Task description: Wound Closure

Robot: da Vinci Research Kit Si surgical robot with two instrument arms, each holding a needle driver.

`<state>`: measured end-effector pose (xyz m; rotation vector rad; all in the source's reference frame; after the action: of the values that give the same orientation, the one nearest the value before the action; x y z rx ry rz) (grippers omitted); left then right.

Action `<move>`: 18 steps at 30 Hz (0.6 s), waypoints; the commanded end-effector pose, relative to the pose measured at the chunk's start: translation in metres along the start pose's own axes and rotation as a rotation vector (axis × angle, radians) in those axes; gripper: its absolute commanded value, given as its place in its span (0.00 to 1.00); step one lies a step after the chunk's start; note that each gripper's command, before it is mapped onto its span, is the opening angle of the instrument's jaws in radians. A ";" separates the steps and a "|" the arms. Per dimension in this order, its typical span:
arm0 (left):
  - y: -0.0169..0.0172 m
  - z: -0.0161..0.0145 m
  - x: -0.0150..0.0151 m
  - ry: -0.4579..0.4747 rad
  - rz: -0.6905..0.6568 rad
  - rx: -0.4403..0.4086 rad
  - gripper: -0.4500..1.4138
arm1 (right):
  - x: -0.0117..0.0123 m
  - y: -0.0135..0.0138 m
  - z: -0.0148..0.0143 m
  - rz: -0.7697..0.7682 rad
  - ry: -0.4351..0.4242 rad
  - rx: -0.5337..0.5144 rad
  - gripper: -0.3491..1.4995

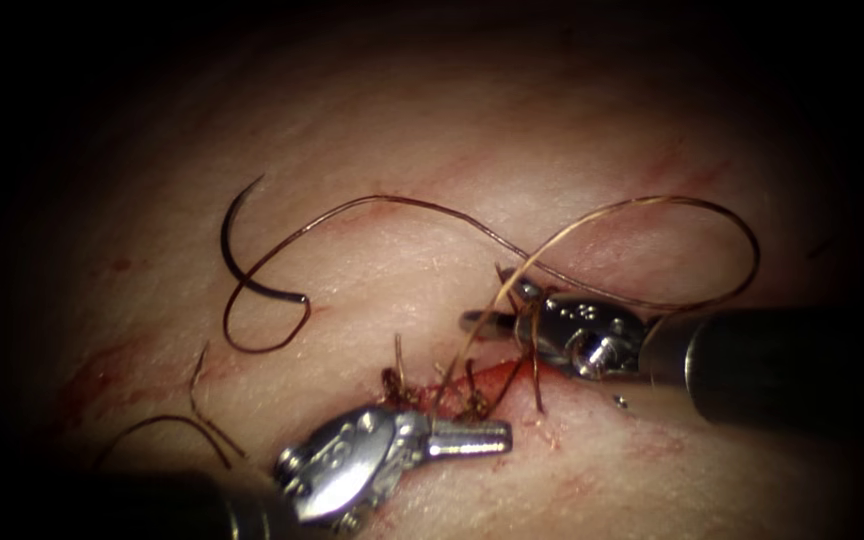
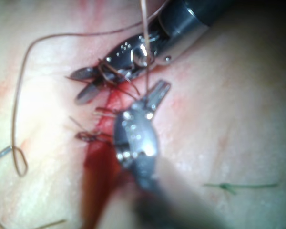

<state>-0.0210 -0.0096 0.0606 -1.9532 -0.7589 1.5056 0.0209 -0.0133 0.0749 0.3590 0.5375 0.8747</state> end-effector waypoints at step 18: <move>-0.0003 0.0002 -0.0008 0.001 -0.003 0.008 0.00 | 0.0021 0.0000 -0.0024 -0.183 0.077 0.041 0.00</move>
<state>-0.0207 -0.0090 0.0610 -1.9477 -0.7410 1.5094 0.0200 -0.0107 0.0709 0.2895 0.6685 0.6932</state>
